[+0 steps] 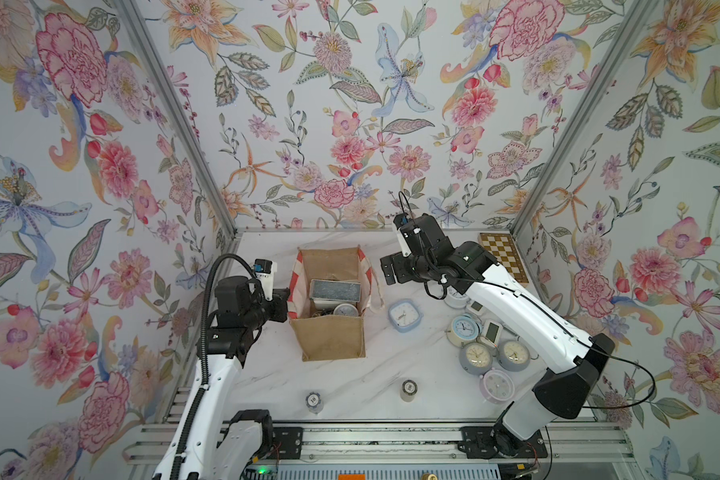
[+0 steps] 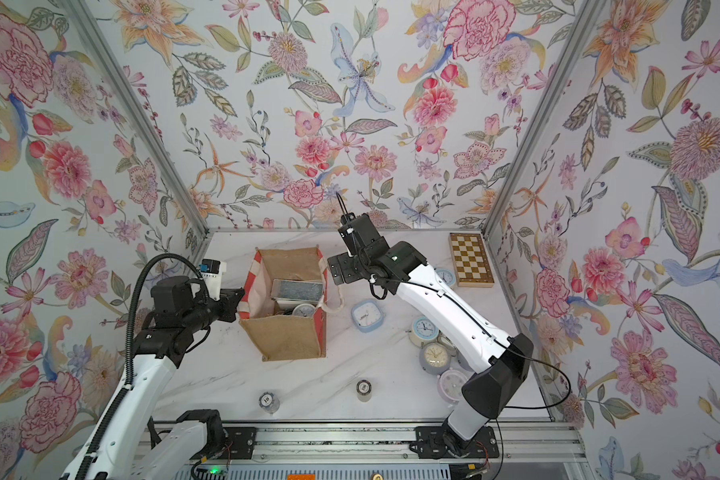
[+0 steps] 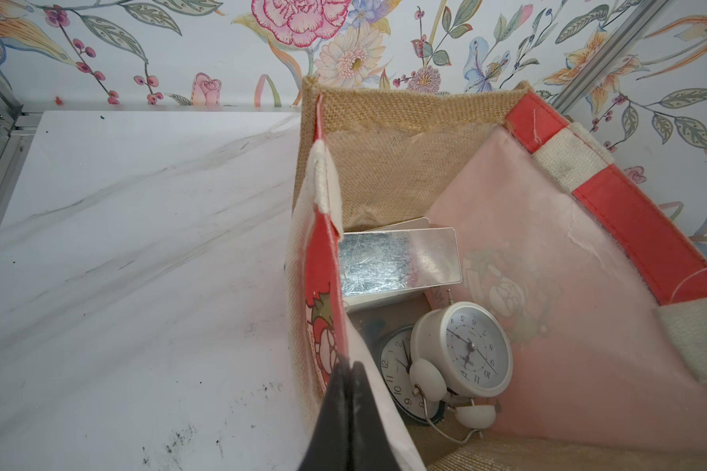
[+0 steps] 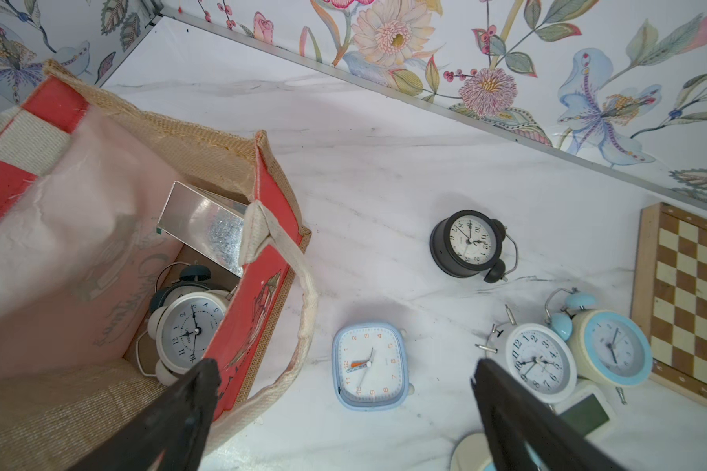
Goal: Put the alarm clock into the canvas bag
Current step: Pick up the alarm from the center of the board.
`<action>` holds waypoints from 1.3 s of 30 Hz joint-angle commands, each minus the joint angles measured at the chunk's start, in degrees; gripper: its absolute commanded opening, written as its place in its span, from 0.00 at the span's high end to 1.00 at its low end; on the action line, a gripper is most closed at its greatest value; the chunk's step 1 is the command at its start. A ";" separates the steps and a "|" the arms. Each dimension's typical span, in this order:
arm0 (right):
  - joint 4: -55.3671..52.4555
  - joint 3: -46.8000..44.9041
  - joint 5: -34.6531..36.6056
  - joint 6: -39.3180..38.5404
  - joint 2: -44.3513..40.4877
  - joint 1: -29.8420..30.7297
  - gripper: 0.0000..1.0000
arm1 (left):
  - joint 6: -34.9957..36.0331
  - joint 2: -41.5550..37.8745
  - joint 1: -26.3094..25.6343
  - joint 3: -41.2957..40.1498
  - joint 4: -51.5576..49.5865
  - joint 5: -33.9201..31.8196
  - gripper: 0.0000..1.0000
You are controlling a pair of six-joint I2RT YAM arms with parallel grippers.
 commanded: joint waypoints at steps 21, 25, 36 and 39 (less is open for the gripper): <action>13.37 -24.03 -12.28 2.46 -4.49 -10.79 0.01 | 5.73 -6.16 1.22 -8.45 17.50 -0.11 1.00; 15.78 -27.69 -25.58 1.01 -1.19 -14.87 0.00 | 5.56 -6.42 1.19 -8.88 17.43 -0.10 1.00; 18.15 -28.32 -40.99 -4.59 10.52 -23.23 0.09 | 8.56 -5.69 1.22 -6.34 13.62 1.28 0.92; 18.17 -28.67 -45.56 -5.59 12.45 -25.39 0.09 | 11.06 -5.65 1.22 -6.04 12.14 1.40 0.80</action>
